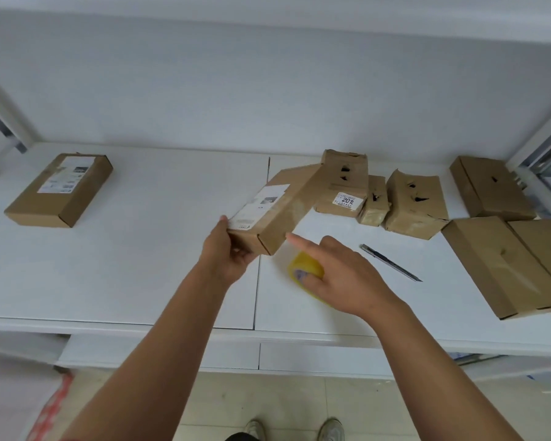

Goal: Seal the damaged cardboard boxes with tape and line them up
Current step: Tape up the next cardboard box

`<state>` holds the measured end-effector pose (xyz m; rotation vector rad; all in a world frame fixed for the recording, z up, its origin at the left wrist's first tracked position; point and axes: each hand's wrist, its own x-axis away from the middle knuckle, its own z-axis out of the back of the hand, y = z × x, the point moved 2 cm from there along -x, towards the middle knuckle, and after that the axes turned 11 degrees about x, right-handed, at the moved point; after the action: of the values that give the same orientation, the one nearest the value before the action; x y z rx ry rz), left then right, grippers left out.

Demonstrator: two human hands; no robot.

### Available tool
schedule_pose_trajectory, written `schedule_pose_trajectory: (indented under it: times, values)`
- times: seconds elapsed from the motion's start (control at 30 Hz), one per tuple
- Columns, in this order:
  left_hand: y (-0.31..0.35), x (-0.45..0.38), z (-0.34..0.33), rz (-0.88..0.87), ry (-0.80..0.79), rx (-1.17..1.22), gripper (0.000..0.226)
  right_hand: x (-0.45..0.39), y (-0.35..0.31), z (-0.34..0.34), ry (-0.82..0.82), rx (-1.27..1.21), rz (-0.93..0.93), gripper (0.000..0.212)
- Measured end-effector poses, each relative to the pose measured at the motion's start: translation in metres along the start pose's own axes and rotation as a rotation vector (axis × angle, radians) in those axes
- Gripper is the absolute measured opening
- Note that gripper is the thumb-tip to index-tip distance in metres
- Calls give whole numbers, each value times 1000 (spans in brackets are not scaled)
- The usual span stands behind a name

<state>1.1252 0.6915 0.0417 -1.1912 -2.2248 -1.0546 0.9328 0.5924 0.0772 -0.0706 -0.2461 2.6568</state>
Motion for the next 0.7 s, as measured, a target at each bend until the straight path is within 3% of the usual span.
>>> schedule_pose_trajectory:
  times: [0.13, 0.27, 0.37, 0.5, 0.57, 0.7]
  values:
    - [-17, 7, 2, 55, -68, -103, 43, 1, -7, 1, 68, -182, 10, 68]
    - [-39, 15, 6, -234, -74, -522, 40, -5, -11, 7, 144, -240, -12, 74]
    - [-38, 31, 1, -446, -283, -696, 44, -8, -10, 8, 143, -205, -11, 68]
    - [-40, 32, 2, -408, -590, -832, 39, -12, -9, 15, 159, -206, -22, 65]
    - [-41, 29, 3, -450, -609, -790, 38, -15, -12, 18, 136, -185, -7, 65]
    - [-37, 26, 3, -606, -490, -780, 44, -19, -16, 22, 73, -151, -5, 68]
